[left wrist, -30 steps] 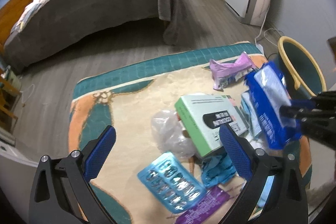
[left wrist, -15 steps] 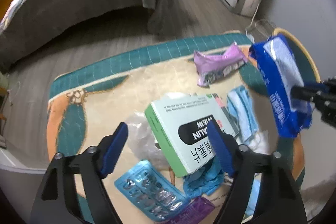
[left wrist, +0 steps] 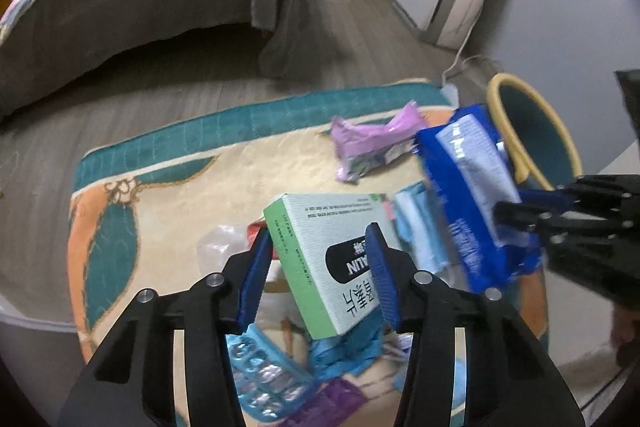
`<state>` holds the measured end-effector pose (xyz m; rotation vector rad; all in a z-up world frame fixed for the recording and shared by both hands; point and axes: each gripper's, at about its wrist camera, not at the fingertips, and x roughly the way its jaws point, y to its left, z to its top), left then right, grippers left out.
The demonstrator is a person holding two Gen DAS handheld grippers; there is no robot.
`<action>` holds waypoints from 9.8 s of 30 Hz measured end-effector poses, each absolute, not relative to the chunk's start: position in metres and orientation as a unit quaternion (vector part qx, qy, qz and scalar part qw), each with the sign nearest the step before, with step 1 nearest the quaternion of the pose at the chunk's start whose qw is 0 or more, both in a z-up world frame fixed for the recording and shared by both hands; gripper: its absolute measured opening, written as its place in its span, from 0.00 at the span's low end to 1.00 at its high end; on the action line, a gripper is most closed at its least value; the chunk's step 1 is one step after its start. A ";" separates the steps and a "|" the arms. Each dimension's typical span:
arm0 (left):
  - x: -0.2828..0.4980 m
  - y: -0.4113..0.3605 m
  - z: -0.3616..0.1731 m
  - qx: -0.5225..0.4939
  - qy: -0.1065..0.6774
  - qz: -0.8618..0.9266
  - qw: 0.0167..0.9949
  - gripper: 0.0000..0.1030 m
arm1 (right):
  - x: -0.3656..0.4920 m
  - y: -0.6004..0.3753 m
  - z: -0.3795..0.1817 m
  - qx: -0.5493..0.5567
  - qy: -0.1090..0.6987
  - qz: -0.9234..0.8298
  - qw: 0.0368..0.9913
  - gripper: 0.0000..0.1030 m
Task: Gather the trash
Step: 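Grasp the blue wipes packet with right tool while left tool grasps green box, then carry the wipes packet and green box over the teal bin, then open both tools to drop the packet and box into the bin, then move both tools back over the mat toward the remaining trash, then grasp the purple spray bottle with left tool while right tool grasps blue face mask, then carry the purple bottle and blue mask over the teal bin with both tools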
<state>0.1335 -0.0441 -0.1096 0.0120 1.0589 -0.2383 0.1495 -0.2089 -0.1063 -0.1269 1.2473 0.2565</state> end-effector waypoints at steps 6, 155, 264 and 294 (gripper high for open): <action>0.125 -0.057 -0.091 -0.012 0.473 -0.168 0.865 0.45 | 0.150 -0.212 -0.105 -0.056 0.583 0.117 0.802 0.19; 0.030 0.017 -0.066 0.035 0.422 -0.059 0.904 0.95 | 0.103 -0.171 -0.072 -0.040 0.517 0.036 0.854 0.94; 0.047 -0.059 -0.036 0.075 0.385 -0.163 0.905 0.32 | 0.111 -0.246 -0.006 0.028 0.456 0.058 0.888 0.11; 0.082 -0.214 -0.030 0.124 0.386 -0.286 0.868 0.32 | 0.147 -0.437 -0.037 0.053 0.474 -0.062 0.877 0.11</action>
